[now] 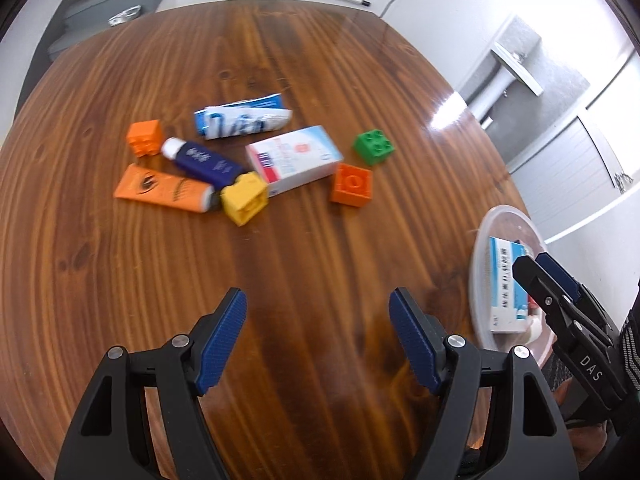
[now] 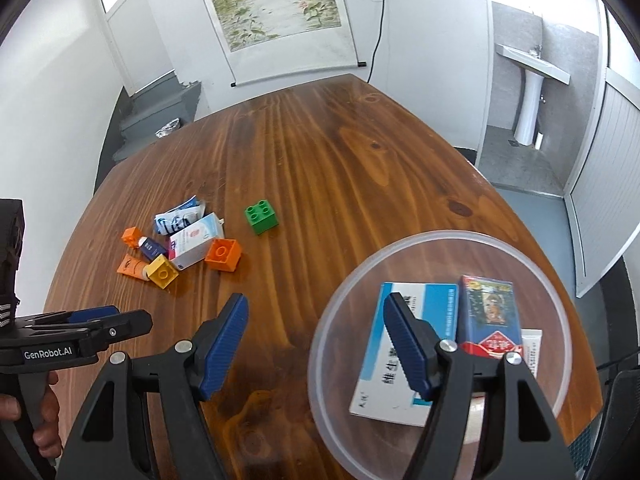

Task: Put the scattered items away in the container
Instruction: 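Withdraw both tools from the bowl toward the remaining items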

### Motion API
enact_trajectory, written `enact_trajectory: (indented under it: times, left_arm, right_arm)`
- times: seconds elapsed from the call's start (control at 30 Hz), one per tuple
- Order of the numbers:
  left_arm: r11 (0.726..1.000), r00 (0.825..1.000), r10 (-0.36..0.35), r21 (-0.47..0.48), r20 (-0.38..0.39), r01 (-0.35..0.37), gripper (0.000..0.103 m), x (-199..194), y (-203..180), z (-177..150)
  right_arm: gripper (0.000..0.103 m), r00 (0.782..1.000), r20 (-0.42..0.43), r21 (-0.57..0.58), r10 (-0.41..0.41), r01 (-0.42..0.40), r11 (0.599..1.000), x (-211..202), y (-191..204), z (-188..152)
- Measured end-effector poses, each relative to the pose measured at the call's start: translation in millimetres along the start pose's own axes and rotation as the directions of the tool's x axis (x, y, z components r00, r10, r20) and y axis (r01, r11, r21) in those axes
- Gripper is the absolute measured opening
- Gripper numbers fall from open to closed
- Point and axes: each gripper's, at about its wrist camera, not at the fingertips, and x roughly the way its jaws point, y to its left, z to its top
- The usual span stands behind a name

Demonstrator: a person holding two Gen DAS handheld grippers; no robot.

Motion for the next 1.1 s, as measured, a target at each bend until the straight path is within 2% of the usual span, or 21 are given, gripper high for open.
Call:
enact_trajectory:
  times: [0.2,0.43,0.7,1.1]
  left_arm:
    - [0.998,1.000,0.022,-0.050,-0.017,-0.023,0.077,5.1,35.2,-3.4]
    - [0.996,0.999,0.013,-0.088,-0.043,-0.017,0.077,18.6,62.4,4.0]
    - [0.987,0.999,-0.001,-0.160,-0.051,-0.007,0.077,34.9,88.4,29.8]
    - [0.962,0.999,0.022,-0.273,-0.040,-0.032,0.077,52.6,114.1,58.0]
  right_arm:
    - [0.074,0.999,-0.037,-0.030,0.018,-0.019,0.999,13.8,25.2,-2.6]
    - [0.075,0.997,-0.071,-0.036,0.008,-0.011,0.999,26.1,40.7,-7.1]
    - [0.076,0.995,-0.093,-0.013,-0.025,0.024,1.000,32.9,40.1,-9.7]
    - [0.077,0.990,-0.133,-0.030,-0.041,0.038,0.999,48.5,43.6,-12.2]
